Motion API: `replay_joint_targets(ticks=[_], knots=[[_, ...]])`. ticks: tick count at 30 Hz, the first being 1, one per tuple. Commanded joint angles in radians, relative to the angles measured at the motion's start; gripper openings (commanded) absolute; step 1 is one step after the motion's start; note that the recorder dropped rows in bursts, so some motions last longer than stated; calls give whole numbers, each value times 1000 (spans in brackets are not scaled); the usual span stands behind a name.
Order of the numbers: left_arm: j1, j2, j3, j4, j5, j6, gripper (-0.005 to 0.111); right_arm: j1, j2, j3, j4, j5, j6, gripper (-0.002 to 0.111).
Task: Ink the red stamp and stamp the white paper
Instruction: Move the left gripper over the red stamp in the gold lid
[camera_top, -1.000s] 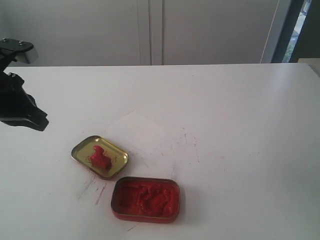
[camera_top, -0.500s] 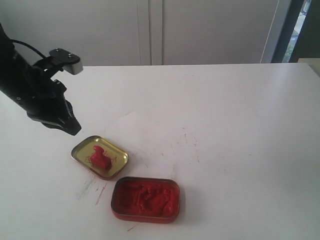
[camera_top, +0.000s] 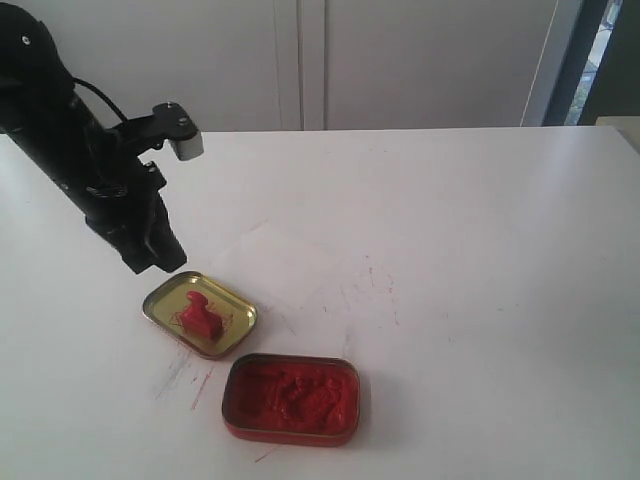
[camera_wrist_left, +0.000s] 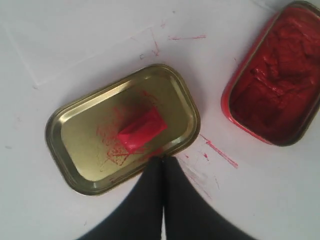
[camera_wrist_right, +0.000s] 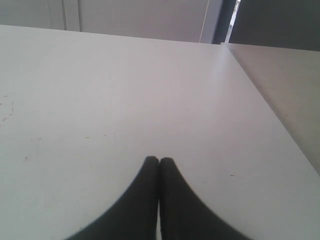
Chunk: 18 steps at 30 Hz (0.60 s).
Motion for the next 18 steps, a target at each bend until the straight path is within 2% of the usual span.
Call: replay_joint_targets(ticks=[1, 10, 14, 18], knots=[[-5, 2, -11, -30, 35, 166, 0, 3, -6, 3, -8, -6, -2, 0], [-5, 3, -11, -17, 34, 365, 0, 3, -6, 3, -8, -6, -2, 0], [-5, 22, -39, 4, 43, 372, 0, 3, -6, 3, -8, -6, -2, 0], [-5, 57, -89, 10, 107, 386, 0, 3, -6, 3, -8, -6, -2, 0]])
